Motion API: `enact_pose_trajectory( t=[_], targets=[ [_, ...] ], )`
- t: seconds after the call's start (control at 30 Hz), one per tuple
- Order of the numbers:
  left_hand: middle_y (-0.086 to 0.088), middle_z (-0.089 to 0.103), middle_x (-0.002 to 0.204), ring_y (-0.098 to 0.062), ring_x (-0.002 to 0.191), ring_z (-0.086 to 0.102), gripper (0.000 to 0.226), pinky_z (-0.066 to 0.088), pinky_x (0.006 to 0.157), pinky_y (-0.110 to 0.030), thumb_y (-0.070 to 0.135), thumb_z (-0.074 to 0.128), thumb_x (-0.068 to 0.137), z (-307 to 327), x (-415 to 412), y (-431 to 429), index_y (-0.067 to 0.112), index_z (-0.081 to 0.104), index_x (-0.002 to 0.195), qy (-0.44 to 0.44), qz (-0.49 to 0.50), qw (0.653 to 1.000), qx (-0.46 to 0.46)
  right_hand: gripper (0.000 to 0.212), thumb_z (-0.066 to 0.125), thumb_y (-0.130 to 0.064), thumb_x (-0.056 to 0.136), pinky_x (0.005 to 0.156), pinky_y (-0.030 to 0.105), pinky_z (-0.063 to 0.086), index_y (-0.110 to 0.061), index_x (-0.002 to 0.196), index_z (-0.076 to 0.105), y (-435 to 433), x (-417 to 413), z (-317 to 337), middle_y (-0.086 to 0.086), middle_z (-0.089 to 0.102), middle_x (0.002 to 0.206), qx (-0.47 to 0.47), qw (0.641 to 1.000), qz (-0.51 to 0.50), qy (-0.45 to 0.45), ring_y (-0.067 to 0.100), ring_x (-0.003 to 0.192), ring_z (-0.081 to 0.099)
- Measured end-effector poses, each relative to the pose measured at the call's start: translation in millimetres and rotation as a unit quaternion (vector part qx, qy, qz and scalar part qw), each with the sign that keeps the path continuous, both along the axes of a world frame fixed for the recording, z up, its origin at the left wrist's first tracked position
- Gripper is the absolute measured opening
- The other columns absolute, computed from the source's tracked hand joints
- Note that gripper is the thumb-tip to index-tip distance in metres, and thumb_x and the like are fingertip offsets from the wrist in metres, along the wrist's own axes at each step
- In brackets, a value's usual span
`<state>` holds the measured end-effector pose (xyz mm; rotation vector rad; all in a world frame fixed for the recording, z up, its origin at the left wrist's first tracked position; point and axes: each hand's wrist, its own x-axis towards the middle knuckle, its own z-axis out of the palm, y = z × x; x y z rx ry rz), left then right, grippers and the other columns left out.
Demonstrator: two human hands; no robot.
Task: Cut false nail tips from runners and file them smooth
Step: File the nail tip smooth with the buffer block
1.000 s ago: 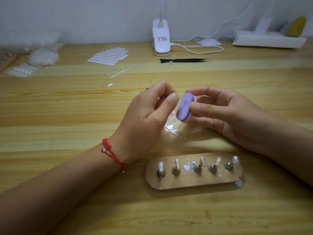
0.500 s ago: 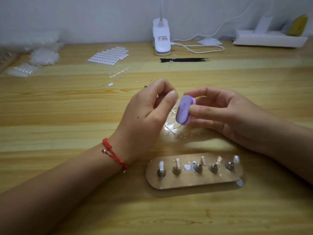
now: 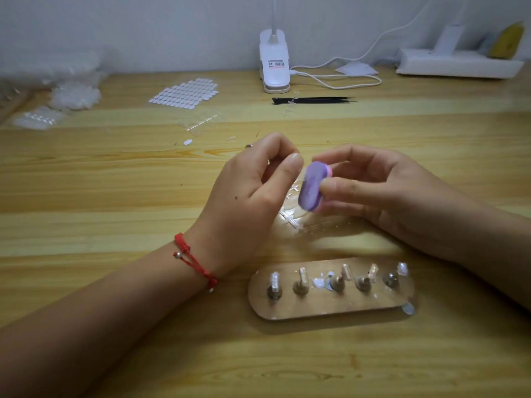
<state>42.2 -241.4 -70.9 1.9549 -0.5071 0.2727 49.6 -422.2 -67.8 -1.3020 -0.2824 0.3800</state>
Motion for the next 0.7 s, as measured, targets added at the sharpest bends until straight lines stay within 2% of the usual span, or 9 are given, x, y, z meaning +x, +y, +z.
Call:
enact_pose_trajectory(
  t=[0.17,0.3,0.43,0.57,0.7],
  targets=[
    [0.011,0.035,0.054,-0.004,0.050,0.033,0.016,0.028,0.052,-0.019,0.023,0.047,0.088,-0.2,-0.2,-0.6,0.019,0.047,0.072,0.016,-0.019,1.000,0.012,0.027,0.067,-0.007,0.070,0.071,0.020,0.056,-0.010,0.096,0.069,-2.0,2.9,0.6,0.006,0.074,0.081,0.028,0.999,-0.032,0.023,0.015,0.077,0.073],
    [0.012,0.035,0.053,-0.003,0.050,0.033,0.017,0.028,0.051,-0.016,0.021,0.047,0.089,1.0,-0.9,0.3,0.021,0.046,0.071,0.002,-0.016,1.000,0.010,0.023,0.073,-0.011,0.069,0.072,0.021,0.056,-0.016,0.092,0.077,-1.1,0.3,0.3,0.006,0.075,0.086,-0.018,0.999,0.029,-0.002,0.016,0.082,0.073],
    [0.010,0.035,0.055,-0.004,0.050,0.033,0.018,0.028,0.051,-0.017,0.021,0.047,0.089,1.1,-2.3,-0.3,0.016,0.047,0.072,0.006,-0.031,0.999,0.018,0.025,0.067,-0.008,0.071,0.071,0.019,0.056,-0.011,0.095,0.074,-3.2,3.8,0.2,0.007,0.075,0.085,0.031,0.999,-0.015,0.026,0.015,0.081,0.073],
    [0.009,0.035,0.055,-0.003,0.050,0.032,0.019,0.028,0.051,-0.018,0.021,0.045,0.089,1.4,-2.4,0.2,0.013,0.046,0.072,0.006,-0.025,1.000,0.018,0.025,0.069,-0.010,0.074,0.072,0.019,0.055,-0.015,0.097,0.077,-2.1,1.2,0.6,0.006,0.076,0.089,-0.019,0.999,0.043,0.001,0.014,0.084,0.073],
    [0.007,0.036,0.056,-0.005,0.052,0.032,0.021,0.029,0.052,-0.018,0.022,0.047,0.089,1.8,-3.8,-0.9,0.010,0.048,0.072,0.016,-0.043,0.999,0.021,0.028,0.066,-0.008,0.072,0.071,0.020,0.056,-0.008,0.100,0.071,-4.1,5.0,-0.1,0.009,0.075,0.087,0.040,0.998,-0.018,0.037,0.015,0.081,0.072]
  ],
)
